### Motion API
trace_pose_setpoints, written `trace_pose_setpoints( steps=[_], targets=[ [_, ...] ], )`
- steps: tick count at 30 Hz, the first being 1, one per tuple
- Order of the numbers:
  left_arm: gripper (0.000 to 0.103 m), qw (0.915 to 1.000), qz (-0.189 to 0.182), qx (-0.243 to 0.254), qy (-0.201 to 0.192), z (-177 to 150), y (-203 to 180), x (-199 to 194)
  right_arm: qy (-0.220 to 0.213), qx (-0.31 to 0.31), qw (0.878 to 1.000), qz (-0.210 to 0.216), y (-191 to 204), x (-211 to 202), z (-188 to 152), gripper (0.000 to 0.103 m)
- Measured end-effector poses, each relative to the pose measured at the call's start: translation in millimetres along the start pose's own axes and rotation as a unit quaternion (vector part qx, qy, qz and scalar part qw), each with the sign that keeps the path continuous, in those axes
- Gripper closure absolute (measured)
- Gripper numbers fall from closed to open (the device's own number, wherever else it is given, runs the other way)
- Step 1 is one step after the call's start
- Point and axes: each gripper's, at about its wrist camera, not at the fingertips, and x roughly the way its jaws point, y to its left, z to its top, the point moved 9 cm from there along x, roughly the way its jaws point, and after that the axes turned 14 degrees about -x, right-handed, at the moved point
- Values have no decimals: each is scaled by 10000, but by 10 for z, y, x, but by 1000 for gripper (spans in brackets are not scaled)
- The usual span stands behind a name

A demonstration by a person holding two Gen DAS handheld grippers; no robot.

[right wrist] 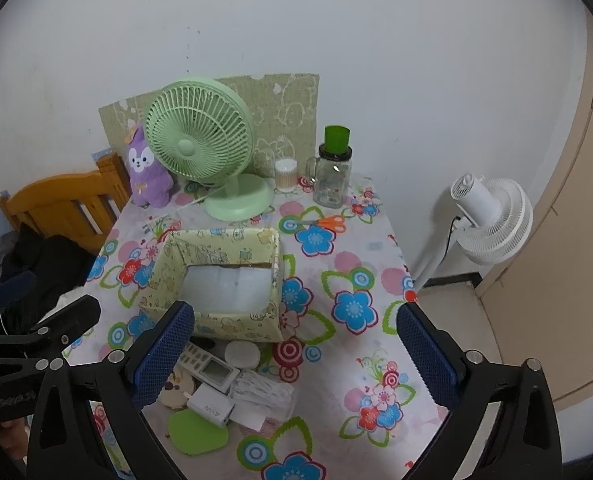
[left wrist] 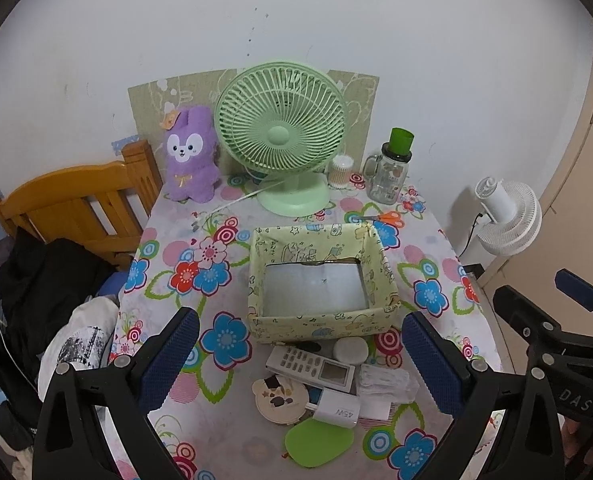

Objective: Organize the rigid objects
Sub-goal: 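Move both tools down toward the items in front of the fabric box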

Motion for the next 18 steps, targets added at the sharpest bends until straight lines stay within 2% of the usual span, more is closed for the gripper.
trace_pose_setpoints(
  steps=[18],
  targets=[
    [1,9979,161,-75,625,-391,306,599,485,-180,9985,189,253,547,-346,1]
  ],
)
